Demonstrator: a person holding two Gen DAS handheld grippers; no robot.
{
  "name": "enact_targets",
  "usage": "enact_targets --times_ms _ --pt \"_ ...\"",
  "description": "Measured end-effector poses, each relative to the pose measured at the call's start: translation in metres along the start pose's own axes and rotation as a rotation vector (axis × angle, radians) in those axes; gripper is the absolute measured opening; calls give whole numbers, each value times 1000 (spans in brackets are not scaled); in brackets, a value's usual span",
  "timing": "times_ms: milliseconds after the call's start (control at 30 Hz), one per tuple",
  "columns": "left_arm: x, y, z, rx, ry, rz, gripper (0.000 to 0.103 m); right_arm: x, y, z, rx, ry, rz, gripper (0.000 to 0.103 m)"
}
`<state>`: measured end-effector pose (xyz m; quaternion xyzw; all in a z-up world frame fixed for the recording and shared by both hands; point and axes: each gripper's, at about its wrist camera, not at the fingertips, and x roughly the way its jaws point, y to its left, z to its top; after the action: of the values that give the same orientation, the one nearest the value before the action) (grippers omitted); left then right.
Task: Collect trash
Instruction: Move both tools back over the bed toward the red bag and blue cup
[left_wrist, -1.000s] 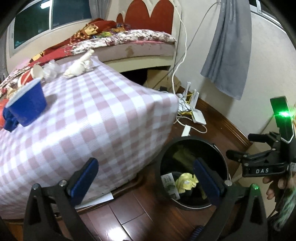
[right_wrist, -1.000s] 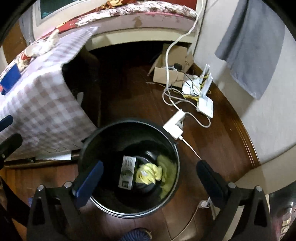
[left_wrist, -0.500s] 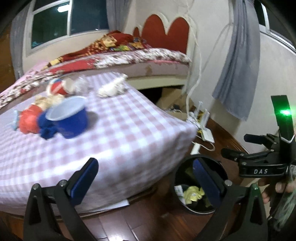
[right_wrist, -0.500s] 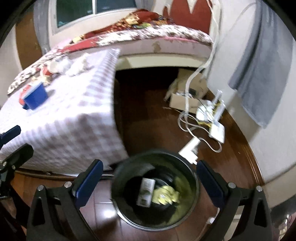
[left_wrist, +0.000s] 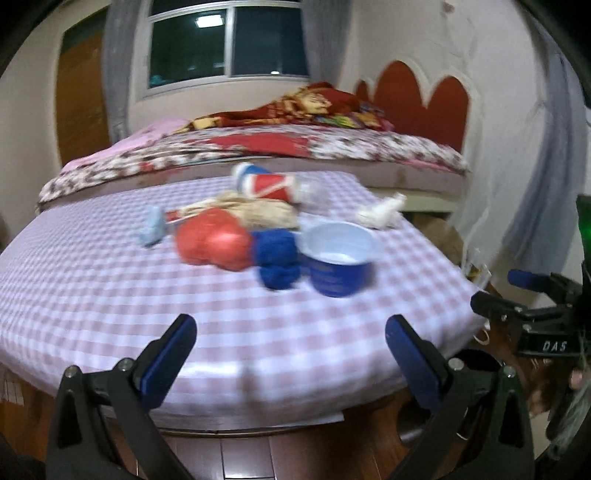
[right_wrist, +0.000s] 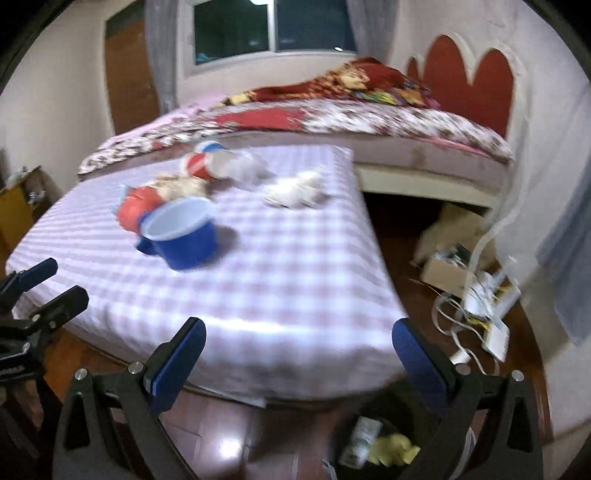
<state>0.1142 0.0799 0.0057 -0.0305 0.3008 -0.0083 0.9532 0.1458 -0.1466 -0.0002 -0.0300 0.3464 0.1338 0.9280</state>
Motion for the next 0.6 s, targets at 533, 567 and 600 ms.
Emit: enact_targets --times_ms 533,567,600 --pt "13 86 3 -73 -5 107 102 83 99 50 -101 40 41 102" --pt "15 88 3 -76 -2 107 101 89 101 53 -97 42 44 102" --pt "17 90 5 -79 -1 105 101 94 102 55 -92 43 44 102"
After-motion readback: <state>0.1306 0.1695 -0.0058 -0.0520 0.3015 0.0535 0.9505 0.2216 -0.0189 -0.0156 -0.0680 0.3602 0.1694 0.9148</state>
